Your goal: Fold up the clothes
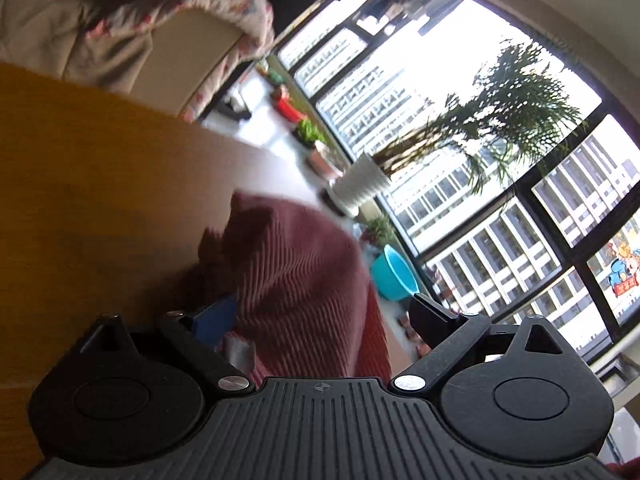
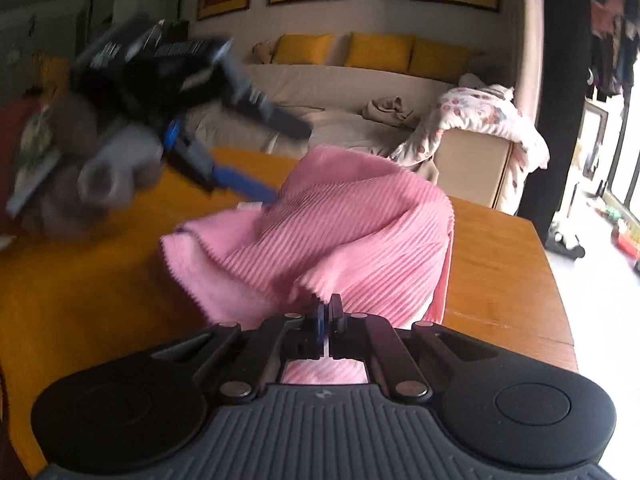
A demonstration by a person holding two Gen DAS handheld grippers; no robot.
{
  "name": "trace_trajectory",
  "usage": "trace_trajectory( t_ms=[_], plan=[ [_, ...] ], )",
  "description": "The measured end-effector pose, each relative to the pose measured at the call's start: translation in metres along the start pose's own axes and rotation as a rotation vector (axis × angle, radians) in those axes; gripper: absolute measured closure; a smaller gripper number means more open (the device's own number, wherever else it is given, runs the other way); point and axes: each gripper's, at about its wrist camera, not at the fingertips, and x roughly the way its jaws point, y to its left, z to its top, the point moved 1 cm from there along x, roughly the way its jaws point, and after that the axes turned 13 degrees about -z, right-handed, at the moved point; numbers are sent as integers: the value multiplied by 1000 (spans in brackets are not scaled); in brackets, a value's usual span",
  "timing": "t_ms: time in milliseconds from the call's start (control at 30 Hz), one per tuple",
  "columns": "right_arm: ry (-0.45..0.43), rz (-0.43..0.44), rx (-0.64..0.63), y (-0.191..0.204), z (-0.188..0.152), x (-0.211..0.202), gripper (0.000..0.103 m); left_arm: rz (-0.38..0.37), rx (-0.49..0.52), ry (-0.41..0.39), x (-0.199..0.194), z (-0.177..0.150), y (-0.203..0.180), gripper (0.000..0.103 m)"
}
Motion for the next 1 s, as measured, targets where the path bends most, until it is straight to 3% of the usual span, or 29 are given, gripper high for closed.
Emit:
trace_trajectory(
  t_ms=[133, 200, 233, 300, 333, 367, 500, 567, 600, 667, 767, 800, 867, 933, 1000],
  plan=[
    [36, 74, 8, 4, -6, -20, 101, 71, 17, 54, 7, -6, 1, 6],
    [48, 100, 80, -9, -5, -33, 99, 96, 22, 96, 13, -15, 2, 12],
    [49, 99, 129, -17, -4, -35, 95, 107, 29, 112, 14, -20, 3, 13],
    [45, 81, 233, -35, -4, -30, 75, 129, 43, 133, 15, -29, 3, 14],
    [43, 71, 285, -44, -3, -28, 57, 130, 43, 139, 15, -34, 3, 17],
    [41, 62, 337, -53, -3, -26, 55, 129, 43, 144, 14, -38, 4, 19],
    [32, 23, 546, -89, -2, -17, 56, 132, 39, 148, 13, -49, 2, 28],
    [74, 31, 564, -85, -5, 1, 72, 125, 40, 158, 12, -57, -1, 28],
    [113, 48, 557, -80, -6, 14, 74, 116, 41, 170, 12, -60, -4, 28],
    [172, 71, 543, -69, -12, 29, 74, 101, 63, 205, 9, -68, -11, 26],
    [175, 63, 518, -66, -10, 22, 71, 83, 95, 219, -4, -65, -22, 20],
    [163, 55, 514, -68, -8, 17, 67, 71, 95, 198, -11, -60, -25, 14],
    [134, 38, 517, -73, -5, 8, 41, 50, 83, 130, -24, -48, -30, 7],
    [114, 34, 540, -81, -2, 4, 35, 45, 66, 72, -29, -37, -30, 5],
    [122, 52, 549, -80, -2, 11, 35, 88, 46, 66, -19, -33, -26, 4]
  ],
)
